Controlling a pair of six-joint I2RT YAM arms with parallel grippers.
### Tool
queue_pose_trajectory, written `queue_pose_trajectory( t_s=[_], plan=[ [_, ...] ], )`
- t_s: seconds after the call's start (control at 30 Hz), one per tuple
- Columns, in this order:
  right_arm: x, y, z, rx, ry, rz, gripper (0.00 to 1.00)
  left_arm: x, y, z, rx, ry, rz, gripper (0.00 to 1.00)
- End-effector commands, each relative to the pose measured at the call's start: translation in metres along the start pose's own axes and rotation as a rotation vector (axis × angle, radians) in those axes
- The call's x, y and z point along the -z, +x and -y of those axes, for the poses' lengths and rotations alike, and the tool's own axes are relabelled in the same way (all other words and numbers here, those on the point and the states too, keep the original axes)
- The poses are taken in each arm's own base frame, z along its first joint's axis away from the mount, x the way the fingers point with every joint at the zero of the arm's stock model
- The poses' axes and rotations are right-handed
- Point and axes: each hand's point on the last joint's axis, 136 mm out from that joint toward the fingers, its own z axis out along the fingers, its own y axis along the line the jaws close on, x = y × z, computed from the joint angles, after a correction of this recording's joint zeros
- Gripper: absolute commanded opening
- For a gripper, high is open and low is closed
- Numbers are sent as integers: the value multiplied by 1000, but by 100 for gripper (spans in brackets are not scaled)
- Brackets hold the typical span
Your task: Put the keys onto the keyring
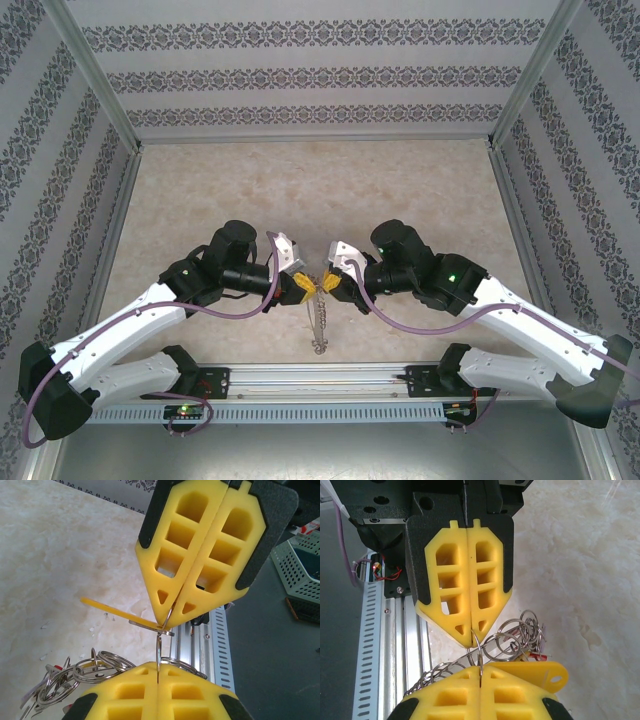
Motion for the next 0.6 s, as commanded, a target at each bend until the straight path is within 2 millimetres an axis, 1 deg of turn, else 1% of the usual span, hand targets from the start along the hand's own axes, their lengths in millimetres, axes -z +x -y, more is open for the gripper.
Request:
queue_pose_trajectory(
  t_s=[0.0, 0.57],
  plan=[
    [-4, 2, 1, -10, -13, 5, 0, 5, -19, 11, -94, 22, 63, 0],
    [-9, 2, 0, -13, -33, 4, 0, 5, -19, 12, -95, 23, 64, 0]
  ],
)
